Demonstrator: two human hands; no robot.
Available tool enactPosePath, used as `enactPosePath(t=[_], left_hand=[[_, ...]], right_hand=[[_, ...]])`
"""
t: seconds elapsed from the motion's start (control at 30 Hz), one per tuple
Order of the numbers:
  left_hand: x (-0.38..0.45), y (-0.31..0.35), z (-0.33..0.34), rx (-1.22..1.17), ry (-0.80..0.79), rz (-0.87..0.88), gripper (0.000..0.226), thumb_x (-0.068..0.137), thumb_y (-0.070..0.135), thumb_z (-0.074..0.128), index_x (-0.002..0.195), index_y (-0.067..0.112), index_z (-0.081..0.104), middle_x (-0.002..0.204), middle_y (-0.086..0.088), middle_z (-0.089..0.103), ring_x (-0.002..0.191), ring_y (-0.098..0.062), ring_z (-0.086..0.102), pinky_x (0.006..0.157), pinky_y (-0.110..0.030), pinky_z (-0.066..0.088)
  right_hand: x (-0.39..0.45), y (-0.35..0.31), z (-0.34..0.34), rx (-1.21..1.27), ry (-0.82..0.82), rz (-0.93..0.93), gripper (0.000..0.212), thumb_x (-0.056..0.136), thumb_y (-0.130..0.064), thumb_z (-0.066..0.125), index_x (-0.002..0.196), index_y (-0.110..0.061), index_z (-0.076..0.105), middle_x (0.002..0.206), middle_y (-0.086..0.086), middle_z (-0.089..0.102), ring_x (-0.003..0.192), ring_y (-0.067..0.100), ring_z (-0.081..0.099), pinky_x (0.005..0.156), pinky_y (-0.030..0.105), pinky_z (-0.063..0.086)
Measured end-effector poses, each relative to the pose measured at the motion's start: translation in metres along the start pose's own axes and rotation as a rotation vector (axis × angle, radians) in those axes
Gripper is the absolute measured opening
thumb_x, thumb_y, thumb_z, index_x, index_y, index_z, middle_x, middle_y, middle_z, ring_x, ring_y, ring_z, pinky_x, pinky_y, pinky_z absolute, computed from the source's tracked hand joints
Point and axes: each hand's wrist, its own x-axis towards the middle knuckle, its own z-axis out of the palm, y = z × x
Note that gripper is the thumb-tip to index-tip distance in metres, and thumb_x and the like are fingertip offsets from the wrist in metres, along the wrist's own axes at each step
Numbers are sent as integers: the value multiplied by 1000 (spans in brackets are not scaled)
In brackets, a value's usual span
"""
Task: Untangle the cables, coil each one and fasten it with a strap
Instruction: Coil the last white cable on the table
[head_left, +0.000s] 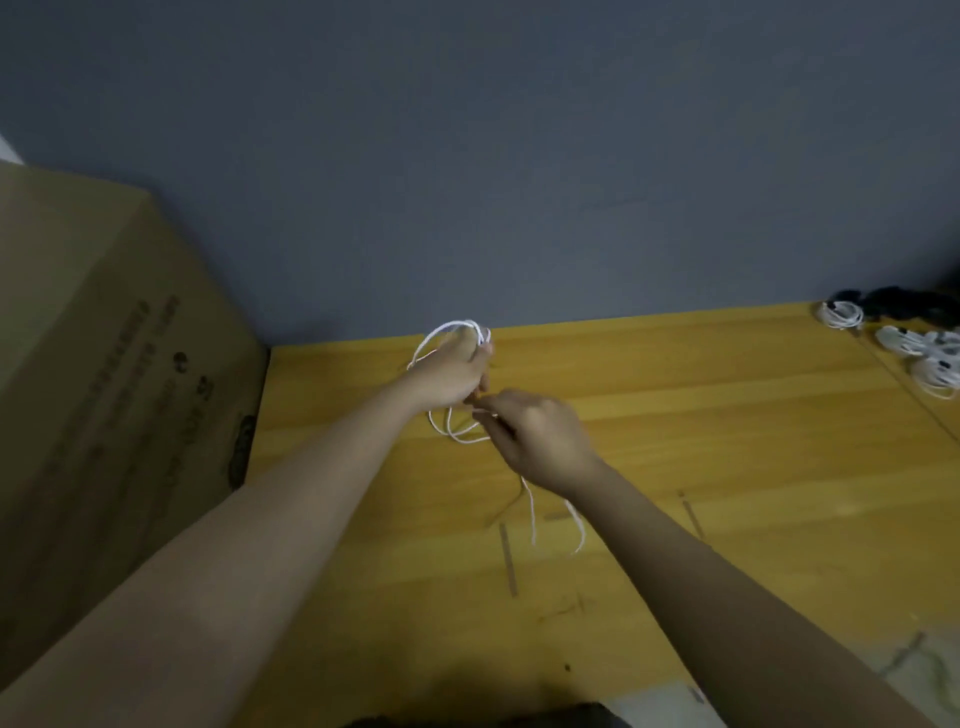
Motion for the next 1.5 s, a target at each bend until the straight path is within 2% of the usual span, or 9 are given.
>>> enactPosePath(t=[0.2,0.43,0.57,0.67,0.83,1.0,1.13,1.37,1.5], left_hand=[[-13,-4,18,-411,-430,-86,57,102,48,15,59,18,39,39,7,32,36,-10,22,39,-19,19],[-20,-15,22,-709,-608,-224,74,92,65,7,39,23,36,37,7,20,32,-7,12,35,-15,15],[-24,-27,26,-720,-509,-266,70,98,56,14,41,24,36,37,7,20,32,-7,13,35,-16,17],[-24,-25,25,-712,-303,-281,56,102,49,26,60,16,45,44,7,25,36,-8,20,41,-21,24],[-29,-10,15,-934,-266,-187,27,104,22,34,86,12,52,61,7,36,50,-4,34,57,-20,37],[-35,0,6,-1171,-192,-83,24,101,23,38,92,8,56,59,8,37,50,-6,35,65,-27,54],[-33,7,4,-1123,-101,-84,32,101,30,41,86,9,59,54,9,30,44,-6,28,47,-18,40],[-33,20,4,-1215,-218,-123,39,103,37,32,76,14,47,50,10,28,36,-3,20,37,-16,23],[-29,29,-1,-1320,-187,-126,34,103,31,29,75,16,41,51,8,30,36,-5,21,37,-17,23]], right_hand=[[22,33,-19,386,46,306,40,74,-26,80,111,-26,63,99,-7,54,69,0,49,66,18,40],[6,36,6,817,-220,359,38,94,-34,43,109,-9,67,121,6,55,119,8,48,102,16,34],[-8,31,26,888,-151,379,21,98,-21,47,83,-15,61,82,-17,62,76,-3,53,73,15,40],[-9,26,39,922,-22,539,28,100,-21,46,74,-16,56,65,-7,61,53,0,45,58,18,37],[18,16,34,869,217,691,30,101,-24,46,72,-21,54,52,-11,43,49,5,38,51,24,34],[38,16,8,1077,129,651,28,98,-30,50,76,-18,61,48,-14,42,46,2,38,45,14,34],[23,15,5,1006,15,586,23,102,-27,41,98,-19,62,64,-9,55,56,0,50,51,10,37],[15,14,4,954,108,612,30,102,-19,41,77,-17,57,50,-12,52,43,5,38,44,17,32],[3,9,13,977,107,681,30,103,-25,38,85,-18,61,63,-3,59,40,6,37,43,18,32]])
